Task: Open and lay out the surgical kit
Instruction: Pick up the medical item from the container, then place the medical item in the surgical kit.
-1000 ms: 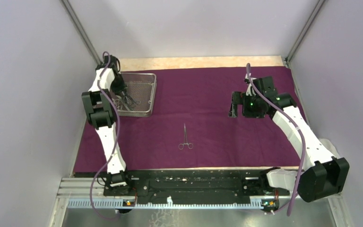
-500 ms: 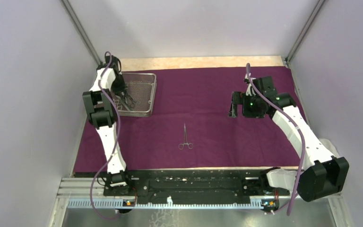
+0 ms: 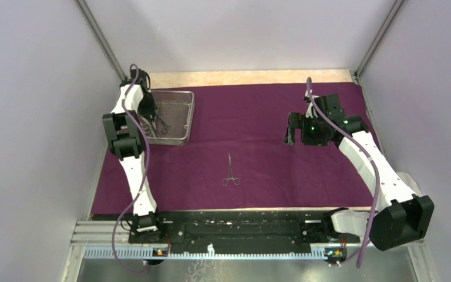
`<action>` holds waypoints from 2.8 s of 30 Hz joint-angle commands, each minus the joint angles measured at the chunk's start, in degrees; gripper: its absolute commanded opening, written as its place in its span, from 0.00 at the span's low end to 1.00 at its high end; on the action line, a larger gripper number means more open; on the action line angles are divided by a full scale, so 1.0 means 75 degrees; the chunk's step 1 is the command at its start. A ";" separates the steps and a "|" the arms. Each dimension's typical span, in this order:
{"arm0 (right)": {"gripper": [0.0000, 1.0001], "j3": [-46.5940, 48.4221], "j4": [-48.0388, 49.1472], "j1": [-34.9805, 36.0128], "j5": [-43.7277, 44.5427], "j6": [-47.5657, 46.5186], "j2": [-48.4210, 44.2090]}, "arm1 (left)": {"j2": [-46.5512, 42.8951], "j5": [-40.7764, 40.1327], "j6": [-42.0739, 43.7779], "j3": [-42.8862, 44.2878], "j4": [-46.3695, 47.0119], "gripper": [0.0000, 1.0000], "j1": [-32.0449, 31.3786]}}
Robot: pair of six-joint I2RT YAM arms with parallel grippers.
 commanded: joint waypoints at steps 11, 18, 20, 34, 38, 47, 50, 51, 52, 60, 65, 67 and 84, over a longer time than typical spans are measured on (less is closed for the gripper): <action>0.99 -0.0032 0.0382 -0.0081 -0.0176 0.0041 -0.0282 | -0.1104 0.0383 -0.0219 0.0067 0.0161 0.07 -0.0041; 0.99 -0.0112 0.0476 -0.0082 -0.0247 -0.0002 -0.0367 | -0.1499 0.0468 -0.0307 -0.0024 -0.0008 0.05 -0.0033; 0.99 -0.0152 0.0504 -0.0082 -0.0273 -0.0033 -0.0404 | -0.1652 0.0753 -0.0314 -0.0104 -0.0078 0.04 -0.0051; 0.99 -0.0268 0.0613 -0.0081 -0.0691 -0.0361 -0.0658 | -0.3435 0.1142 0.0012 -0.1443 -0.0229 0.00 -0.1277; 0.99 -0.0389 0.0855 -0.0081 -0.1378 -0.0205 -0.0738 | -0.3983 0.1288 0.0395 -0.1795 -0.0136 0.00 -0.2299; 0.96 0.0037 0.1948 -0.0078 -0.4471 0.1169 0.0789 | -0.5307 0.1721 0.0842 -0.3640 0.0638 0.00 -0.4132; 0.94 0.0292 0.2490 -0.0081 -0.5219 0.1773 0.1508 | -0.5643 0.1863 0.0817 -0.4178 0.0842 0.00 -0.4657; 0.93 0.0457 0.2570 -0.0081 -0.5393 0.1890 0.1764 | -0.5730 0.1860 0.0828 -0.4343 0.0907 0.00 -0.4836; 0.92 0.0645 0.2607 -0.0081 -0.5518 0.1957 0.2047 | -0.5798 0.1859 0.0858 -0.4478 0.0965 0.00 -0.4994; 0.84 0.1333 0.4452 -0.0019 -0.7599 0.3608 0.4480 | -0.5828 0.1670 0.1250 -0.4765 0.1093 0.00 -0.6159; 0.79 0.1979 0.4276 0.0044 -0.7878 0.3354 0.5603 | -0.5767 0.1767 0.1468 -0.4718 0.1151 0.00 -0.6503; 0.76 0.2081 0.4293 0.0084 -0.7919 0.3325 0.5777 | -0.5745 0.1790 0.1479 -0.4705 0.1156 0.00 -0.6574; 0.34 0.1613 0.5588 0.0625 -0.8477 0.3873 0.5894 | -0.5736 0.1935 0.2099 -0.4746 0.1060 0.00 -0.6654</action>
